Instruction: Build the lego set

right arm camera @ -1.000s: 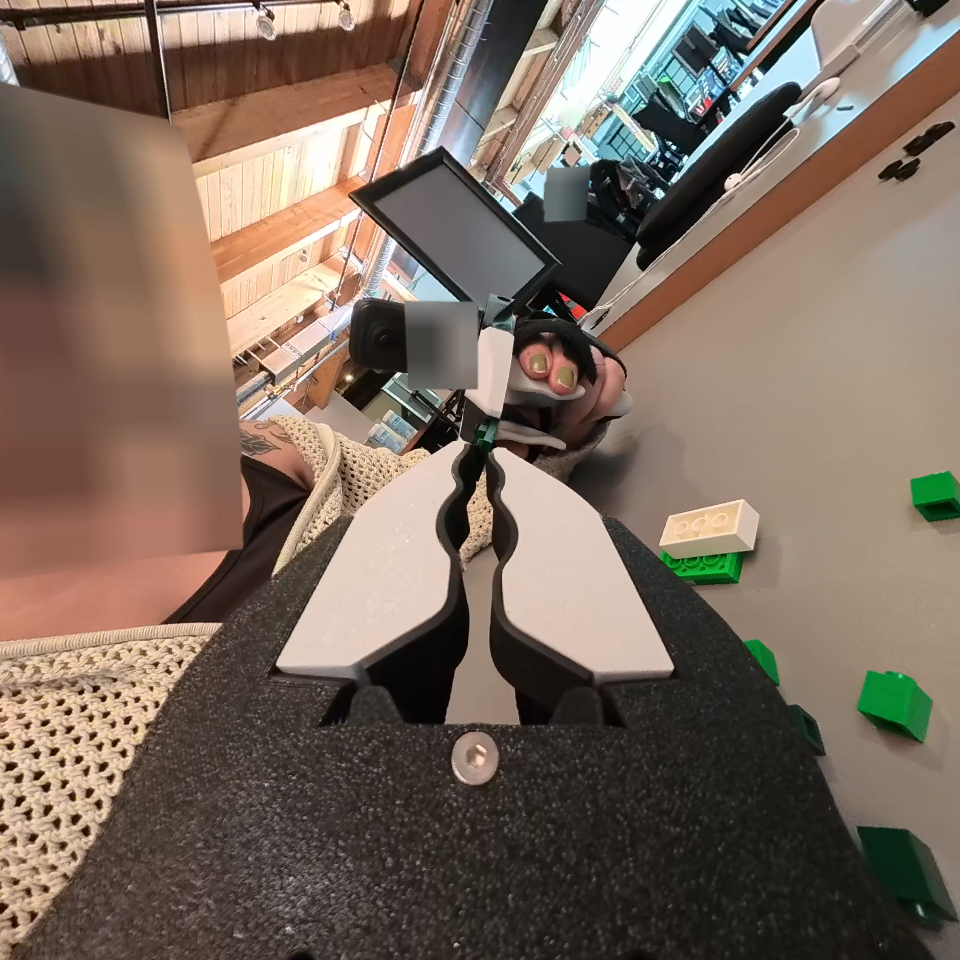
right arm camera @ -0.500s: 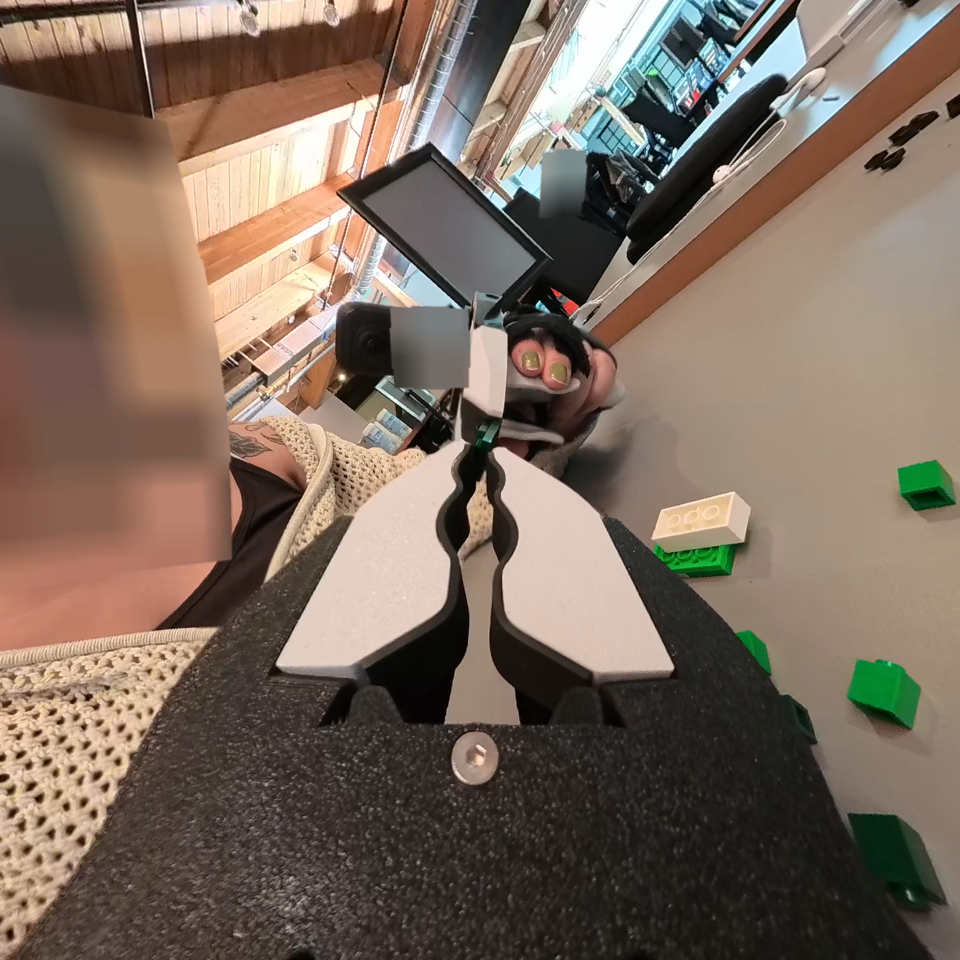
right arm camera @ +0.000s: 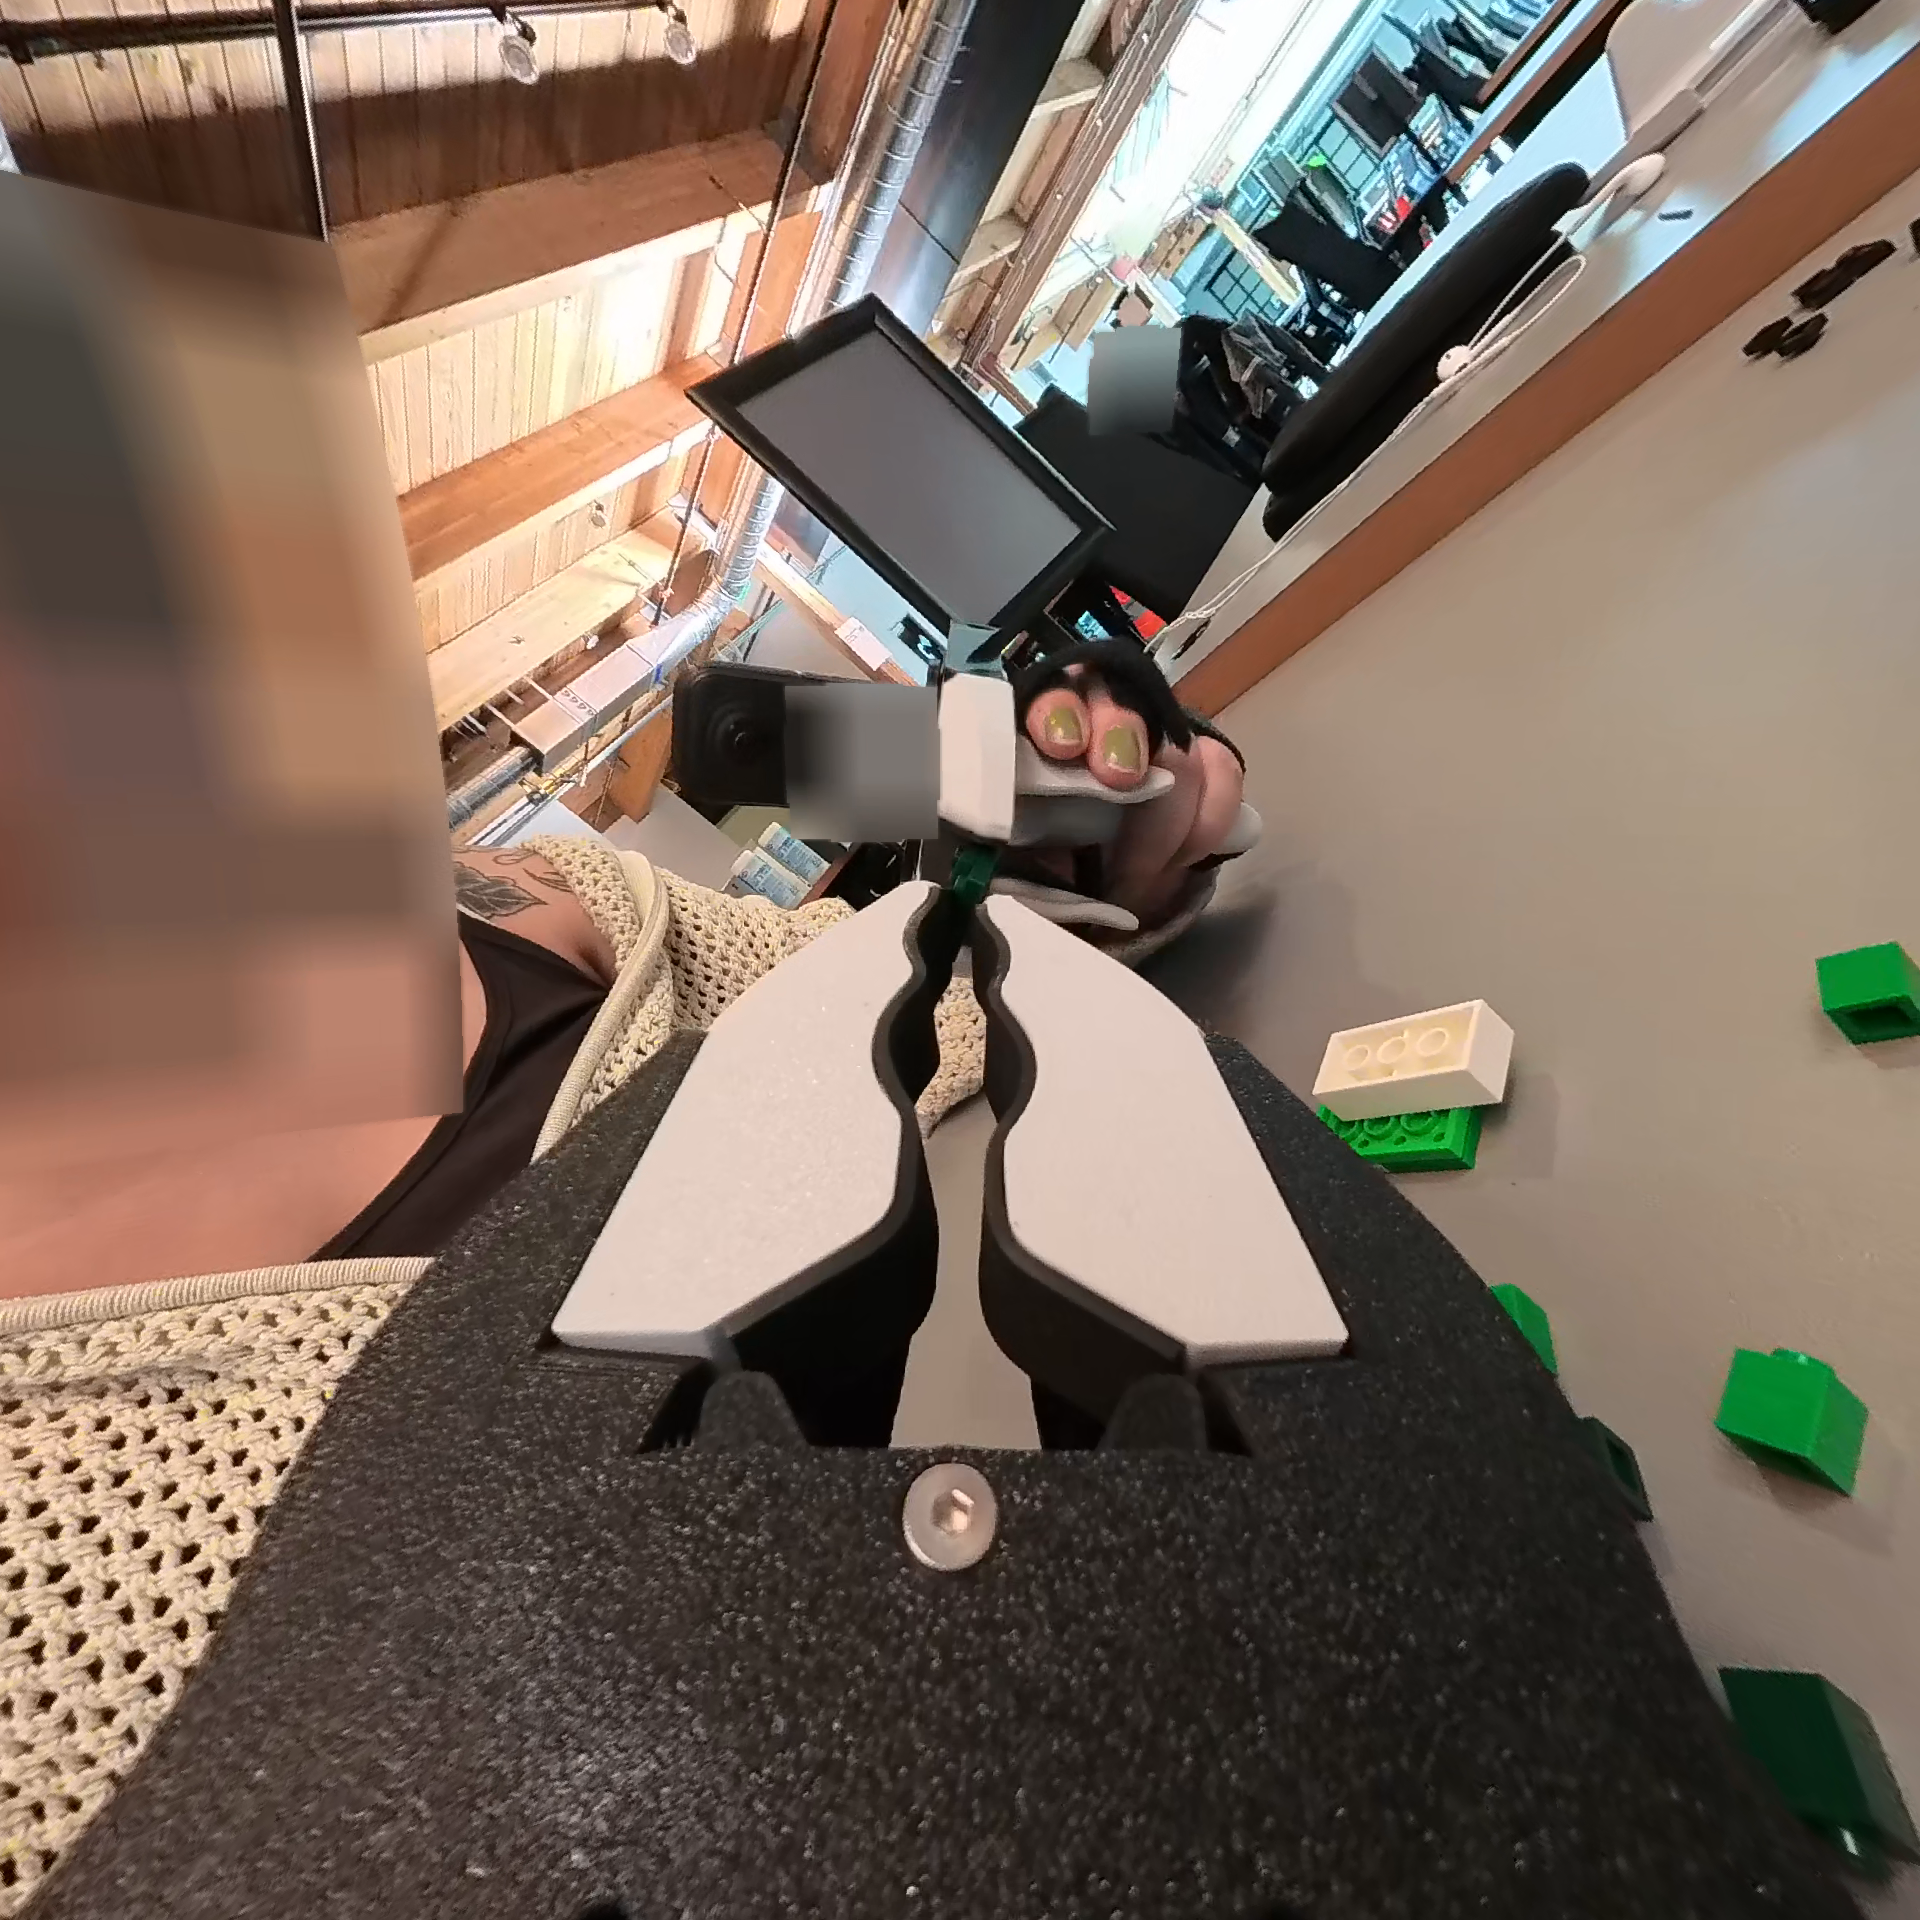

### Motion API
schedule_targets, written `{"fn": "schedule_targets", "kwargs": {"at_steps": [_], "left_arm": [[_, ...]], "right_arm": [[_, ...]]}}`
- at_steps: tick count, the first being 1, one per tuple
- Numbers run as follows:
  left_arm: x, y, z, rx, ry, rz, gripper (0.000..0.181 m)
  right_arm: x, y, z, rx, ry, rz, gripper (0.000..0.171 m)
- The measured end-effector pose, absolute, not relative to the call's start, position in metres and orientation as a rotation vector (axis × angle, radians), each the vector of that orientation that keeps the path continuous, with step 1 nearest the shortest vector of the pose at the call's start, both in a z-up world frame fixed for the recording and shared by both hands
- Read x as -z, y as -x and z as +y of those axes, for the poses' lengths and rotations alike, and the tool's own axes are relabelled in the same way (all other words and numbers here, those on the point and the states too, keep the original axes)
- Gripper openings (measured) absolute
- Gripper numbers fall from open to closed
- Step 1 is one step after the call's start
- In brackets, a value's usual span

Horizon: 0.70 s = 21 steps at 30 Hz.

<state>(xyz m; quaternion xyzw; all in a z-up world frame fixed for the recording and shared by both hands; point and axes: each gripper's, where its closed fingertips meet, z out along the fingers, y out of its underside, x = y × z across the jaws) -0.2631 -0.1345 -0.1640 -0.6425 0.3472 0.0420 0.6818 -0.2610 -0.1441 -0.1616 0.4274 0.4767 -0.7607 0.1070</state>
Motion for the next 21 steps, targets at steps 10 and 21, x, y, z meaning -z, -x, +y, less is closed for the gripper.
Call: {"fn": "schedule_targets", "kwargs": {"at_steps": [10,21], "left_arm": [[0.162,0.28,-0.135,-0.052,1.486,0.712,0.017],[0.185,0.357,-0.156,0.015,1.655,0.658,0.017]], "right_arm": [[0.152,0.258,-0.146,2.408,-1.213,1.548,0.024],[0.146,0.309,-0.125,2.293,-1.591,2.306,0.029]]}}
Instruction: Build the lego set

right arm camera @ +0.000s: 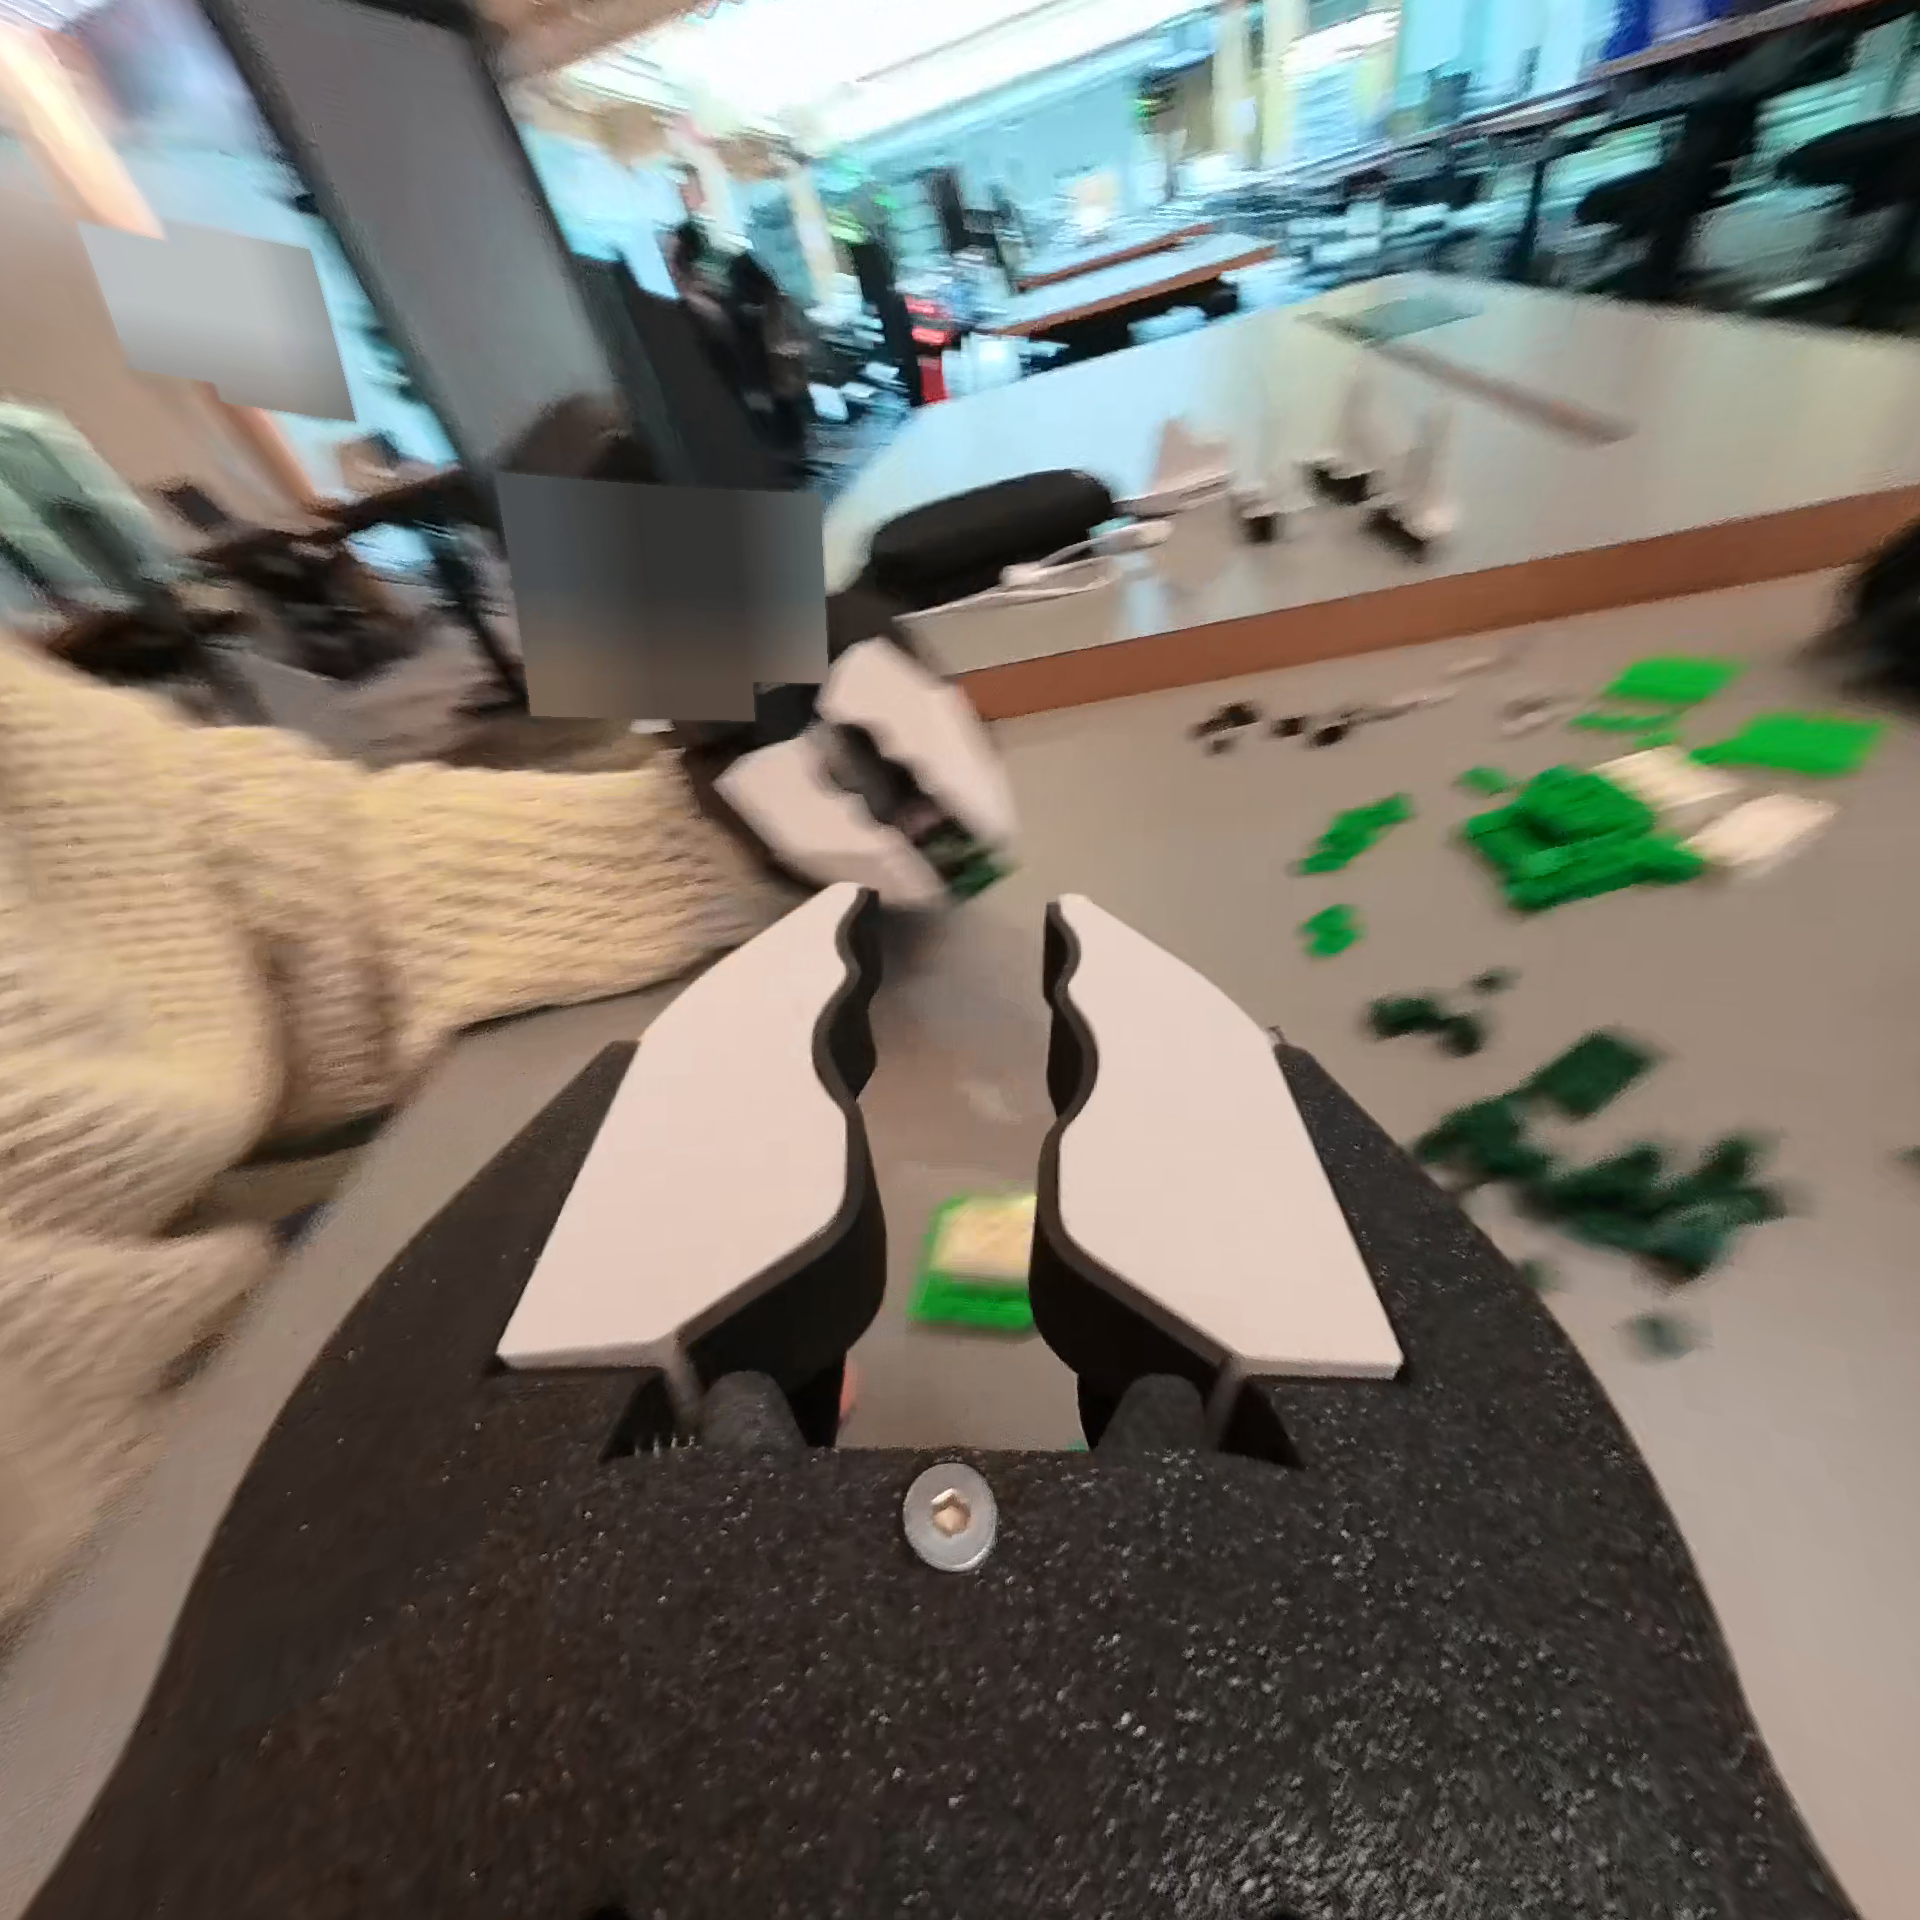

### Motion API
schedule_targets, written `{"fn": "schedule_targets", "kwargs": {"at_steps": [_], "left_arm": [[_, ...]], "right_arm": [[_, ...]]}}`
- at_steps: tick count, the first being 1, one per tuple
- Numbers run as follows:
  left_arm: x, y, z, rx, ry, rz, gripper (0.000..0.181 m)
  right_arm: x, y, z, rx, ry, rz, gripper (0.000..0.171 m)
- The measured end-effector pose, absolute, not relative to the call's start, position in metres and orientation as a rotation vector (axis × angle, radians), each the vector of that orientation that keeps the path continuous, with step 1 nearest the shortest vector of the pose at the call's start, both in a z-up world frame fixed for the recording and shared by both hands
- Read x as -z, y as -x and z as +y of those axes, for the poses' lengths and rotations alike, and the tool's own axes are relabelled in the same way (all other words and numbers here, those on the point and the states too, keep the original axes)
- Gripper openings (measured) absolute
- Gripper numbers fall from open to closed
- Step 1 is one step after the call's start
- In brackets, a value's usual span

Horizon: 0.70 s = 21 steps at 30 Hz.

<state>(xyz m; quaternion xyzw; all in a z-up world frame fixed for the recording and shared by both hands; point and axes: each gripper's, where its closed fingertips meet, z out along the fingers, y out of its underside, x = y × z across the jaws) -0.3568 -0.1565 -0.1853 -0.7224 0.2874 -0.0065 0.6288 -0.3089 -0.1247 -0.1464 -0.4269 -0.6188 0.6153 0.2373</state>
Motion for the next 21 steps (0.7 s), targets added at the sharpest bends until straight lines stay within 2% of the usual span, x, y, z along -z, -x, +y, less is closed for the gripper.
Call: {"fn": "schedule_targets", "kwargs": {"at_steps": [11,14,21], "left_arm": [[0.186,0.38,-0.165,0.047,1.628,0.586,0.017],[0.187,0.38,-0.164,0.03,1.627,0.595,0.017],[0.194,0.372,-0.165,0.017,1.633,0.673,0.017]], "right_arm": [[0.152,0.439,-0.08,-1.224,1.163,-1.888,0.028],[0.148,0.441,-0.062,-1.205,1.217,-1.832,0.026],[0.182,0.401,-0.036,-1.033,1.378,-1.893,0.018]]}}
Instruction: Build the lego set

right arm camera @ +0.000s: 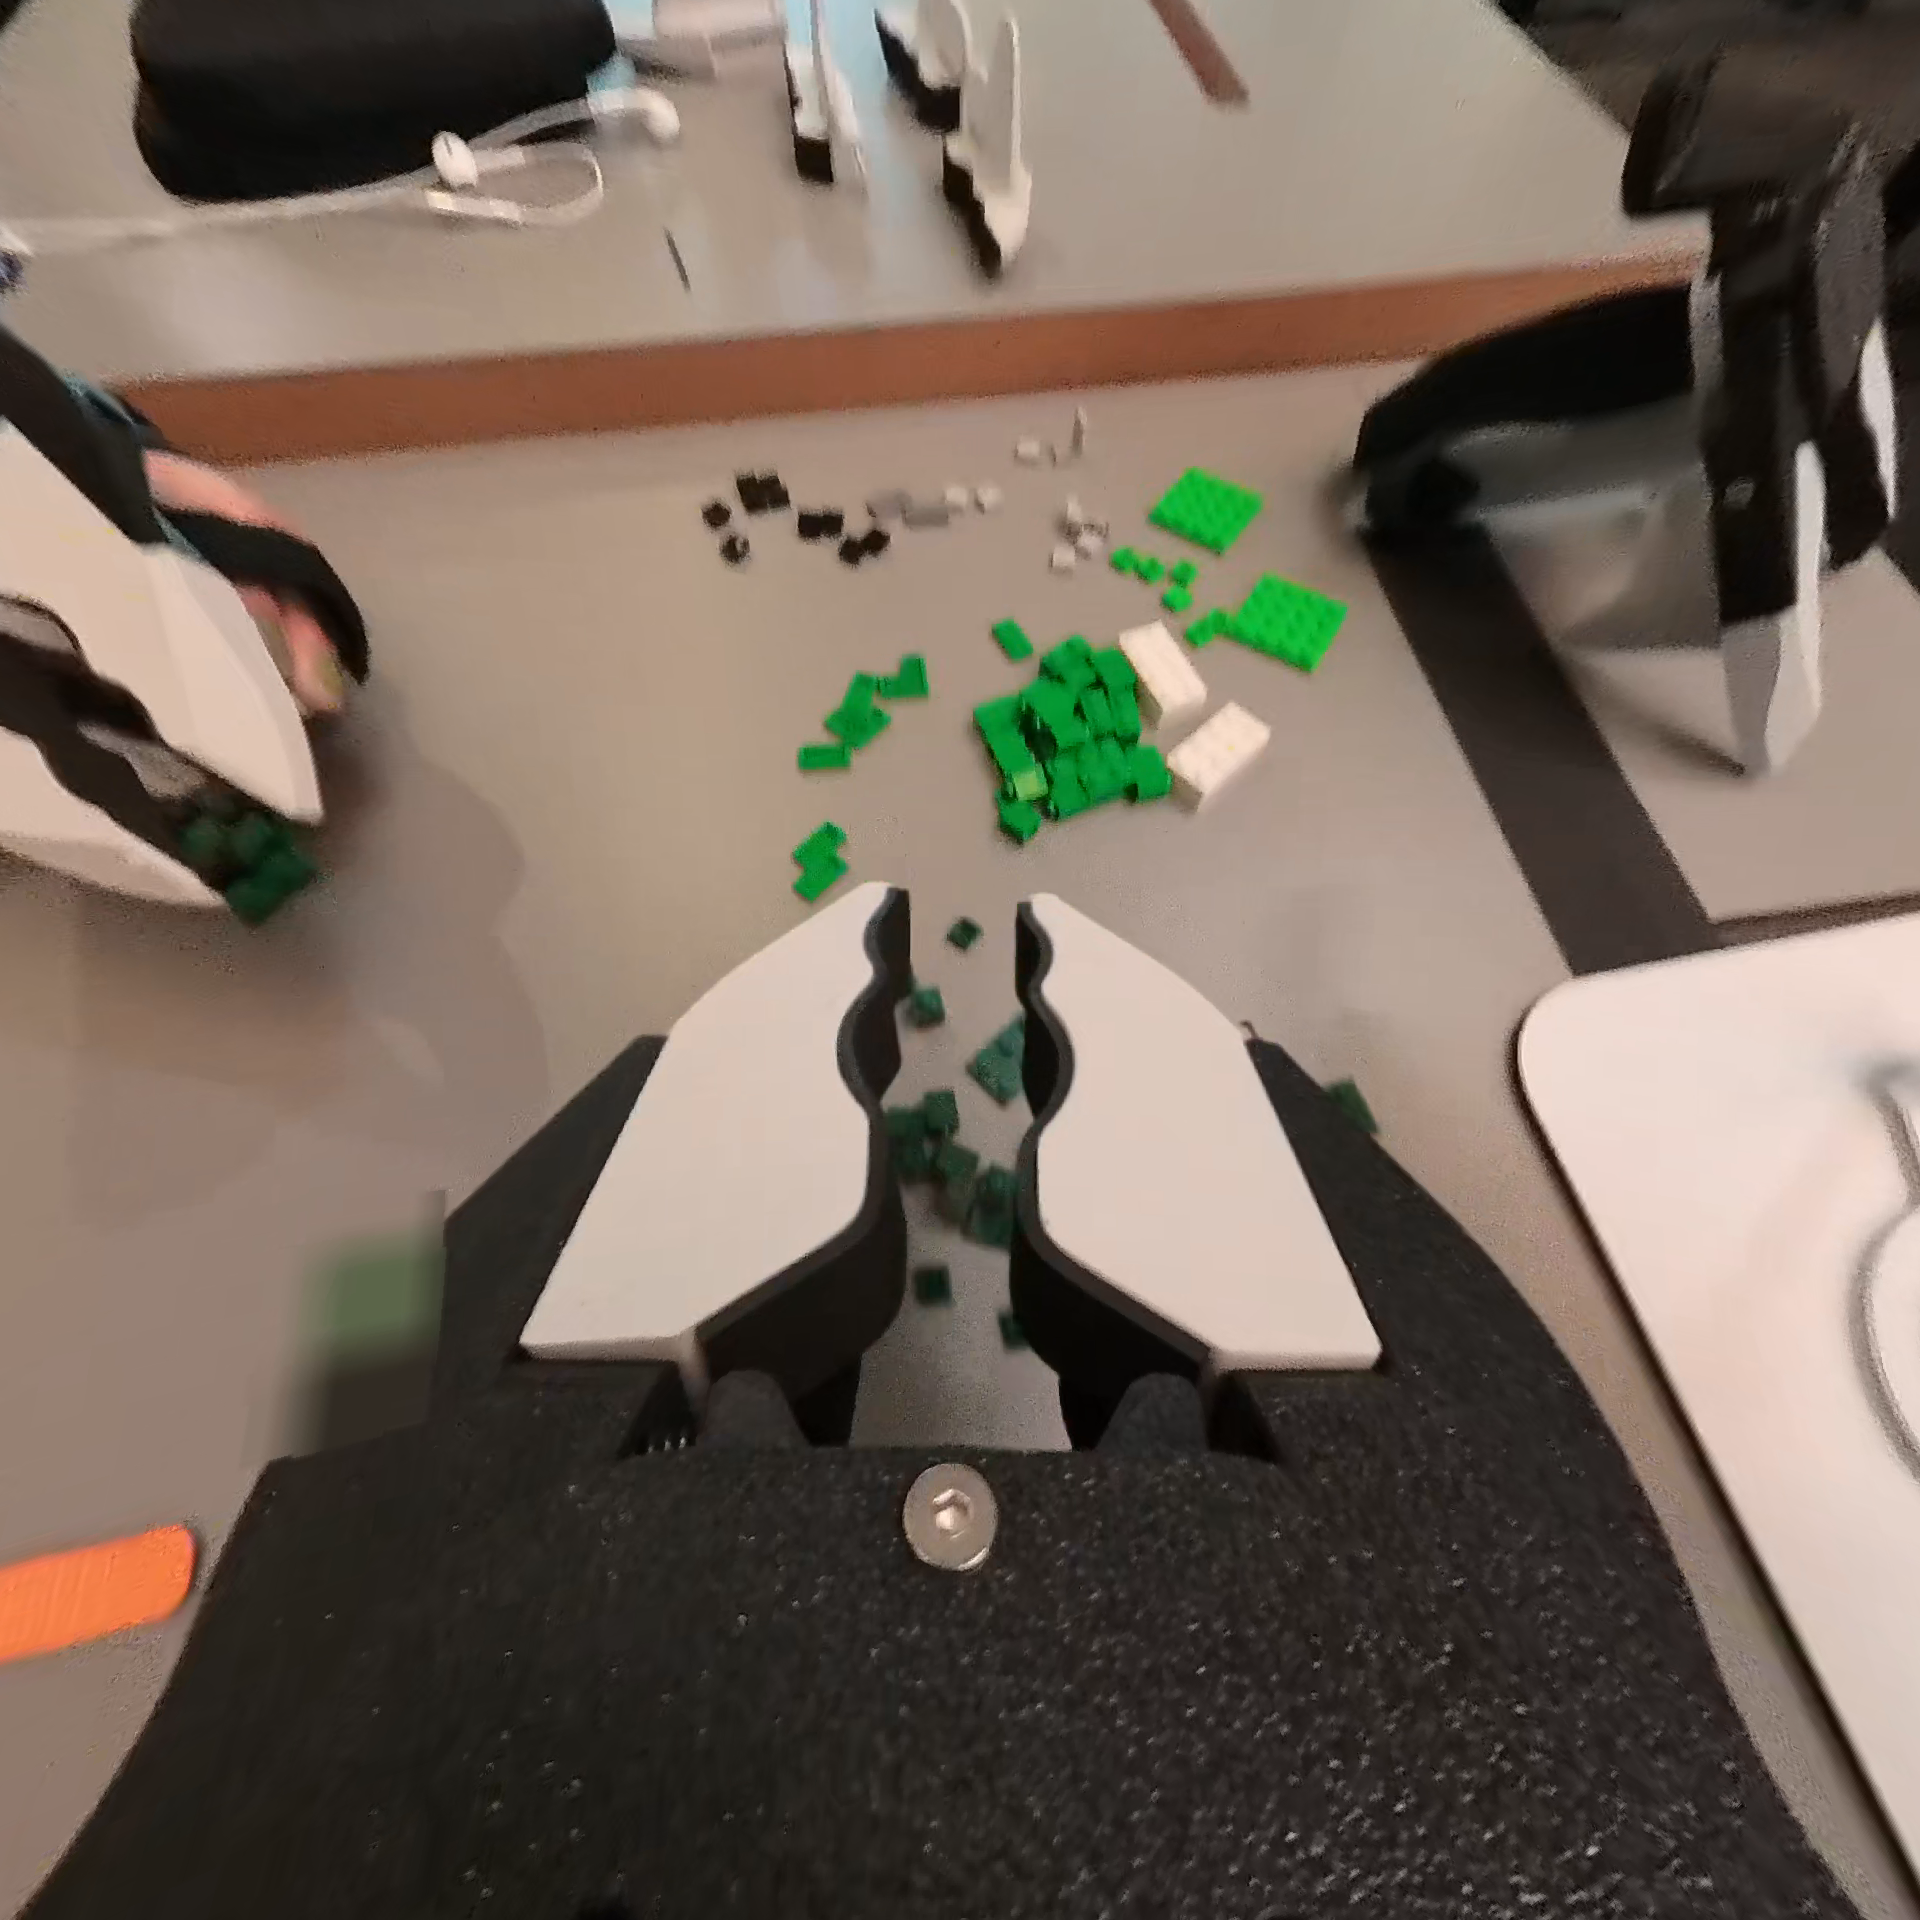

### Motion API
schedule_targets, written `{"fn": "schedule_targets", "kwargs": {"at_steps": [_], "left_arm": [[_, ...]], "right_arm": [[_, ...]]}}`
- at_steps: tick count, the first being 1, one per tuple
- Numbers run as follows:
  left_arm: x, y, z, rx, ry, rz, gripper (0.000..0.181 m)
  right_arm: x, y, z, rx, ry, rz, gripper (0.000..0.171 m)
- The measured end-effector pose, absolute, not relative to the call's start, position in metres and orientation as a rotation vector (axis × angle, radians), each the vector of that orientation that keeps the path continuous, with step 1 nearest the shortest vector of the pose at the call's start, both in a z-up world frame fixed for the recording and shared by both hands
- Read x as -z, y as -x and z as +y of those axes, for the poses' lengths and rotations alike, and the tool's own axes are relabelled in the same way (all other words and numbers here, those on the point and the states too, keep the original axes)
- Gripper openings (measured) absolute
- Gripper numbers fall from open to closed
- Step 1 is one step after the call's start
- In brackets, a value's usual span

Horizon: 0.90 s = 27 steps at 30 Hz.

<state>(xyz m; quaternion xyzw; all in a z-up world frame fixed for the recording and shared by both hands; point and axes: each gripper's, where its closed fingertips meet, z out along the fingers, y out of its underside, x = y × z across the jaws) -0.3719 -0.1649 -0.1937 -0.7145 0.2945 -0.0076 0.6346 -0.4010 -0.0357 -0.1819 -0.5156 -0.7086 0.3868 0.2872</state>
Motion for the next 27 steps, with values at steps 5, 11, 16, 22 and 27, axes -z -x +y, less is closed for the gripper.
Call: {"fn": "schedule_targets", "kwargs": {"at_steps": [5,11,16,22,27], "left_arm": [[0.188,0.374,-0.167,0.036,1.598,0.645,0.017],[0.19,0.371,-0.167,0.006,1.596,0.672,0.017],[0.192,0.37,-0.167,-0.014,1.599,0.69,0.017],[0.194,0.368,-0.168,-0.002,1.607,0.709,0.017],[0.195,0.368,-0.168,-0.007,1.611,0.714,0.017]], "right_arm": [[0.204,0.372,-0.028,-0.939,1.45,-1.928,0.015],[0.229,0.347,-0.019,-0.856,1.521,-1.936,0.011],[0.241,0.338,-0.003,-0.675,1.483,-1.939,0.004],[0.252,0.336,0.0,-0.771,1.595,-1.953,0.008],[0.253,0.334,-0.006,-0.813,1.579,-2.019,0.01]]}}
